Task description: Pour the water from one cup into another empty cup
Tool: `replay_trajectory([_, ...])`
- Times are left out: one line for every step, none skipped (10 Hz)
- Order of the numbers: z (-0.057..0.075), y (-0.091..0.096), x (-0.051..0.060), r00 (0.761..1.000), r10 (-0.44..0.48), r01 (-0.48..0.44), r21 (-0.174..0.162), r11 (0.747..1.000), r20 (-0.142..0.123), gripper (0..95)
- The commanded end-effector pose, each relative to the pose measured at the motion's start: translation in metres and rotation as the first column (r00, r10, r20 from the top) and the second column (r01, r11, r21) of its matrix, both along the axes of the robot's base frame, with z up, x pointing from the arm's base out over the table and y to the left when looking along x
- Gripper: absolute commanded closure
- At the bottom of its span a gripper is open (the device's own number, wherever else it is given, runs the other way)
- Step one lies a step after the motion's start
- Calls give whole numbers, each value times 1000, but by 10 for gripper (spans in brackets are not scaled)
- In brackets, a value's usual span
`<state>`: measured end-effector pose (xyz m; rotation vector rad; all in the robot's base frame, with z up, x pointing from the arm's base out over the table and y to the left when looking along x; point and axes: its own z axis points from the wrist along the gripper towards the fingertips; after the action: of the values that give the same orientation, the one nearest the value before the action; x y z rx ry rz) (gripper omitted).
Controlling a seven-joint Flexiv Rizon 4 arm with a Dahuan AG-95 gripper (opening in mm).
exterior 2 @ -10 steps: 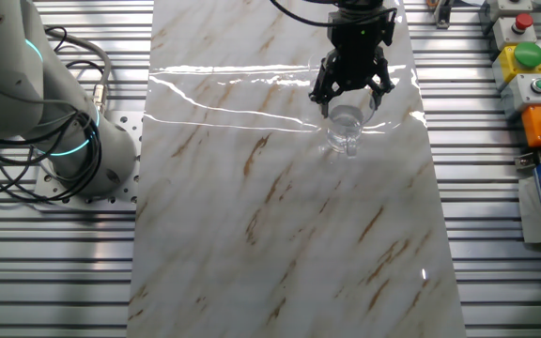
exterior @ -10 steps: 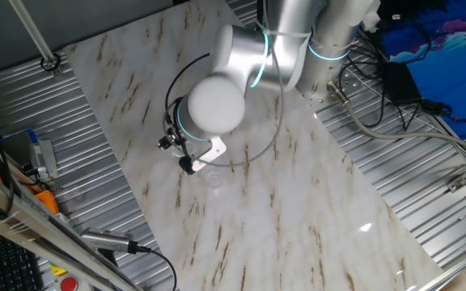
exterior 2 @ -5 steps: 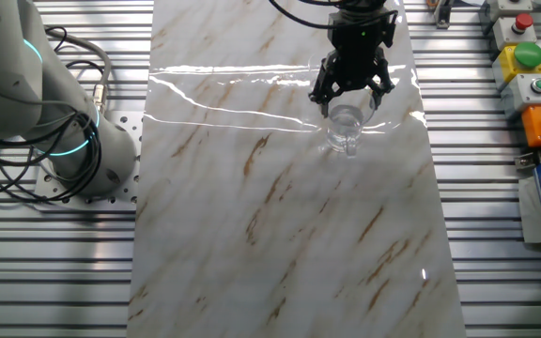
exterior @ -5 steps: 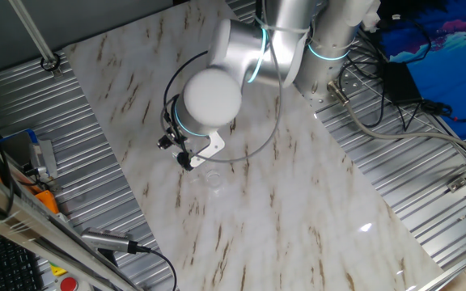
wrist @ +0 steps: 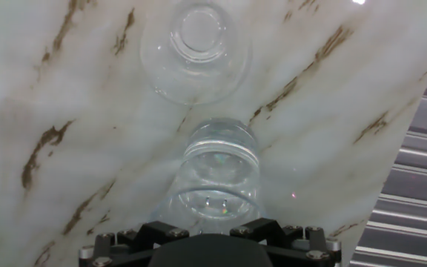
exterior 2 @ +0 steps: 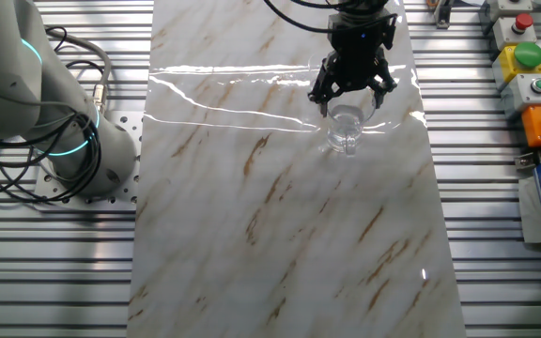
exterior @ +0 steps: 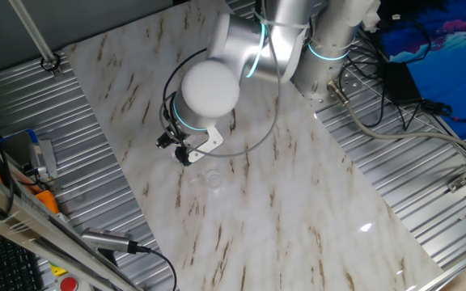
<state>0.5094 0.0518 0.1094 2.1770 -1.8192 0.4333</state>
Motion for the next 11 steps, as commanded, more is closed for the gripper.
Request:
replay_trajectory([1,0,1,1000,1,-1,2,1000,0,0])
replay_trajectory([2,0,1,1000,3,-3,1,1000,-1,0])
replay_trajectory([6,0,2,1000,5,-5,0,1000,-1,0])
replay_trajectory([7,0,3,1000,6,-6,1,1000,-2,0])
replay_trajectory([10,-1,4,1000,8,-8,1,1000,-3,0])
replay_trajectory([13,-2,5,1000,8,-8,4,1000,-4,0])
replay_trajectory([16,-4,6,1000,9,-9,8,1000,-5,0])
replay_trajectory([23,-8,9,1000,8,-8,17,1000,-13,0])
replay_trajectory([28,-10,11,1000,7,-7,23,1000,-16,0])
replay_trajectory([37,-10,18,1000,10,-9,30,1000,-30,0])
replay_trajectory([43,-10,22,999,13,-11,40,999,-34,0])
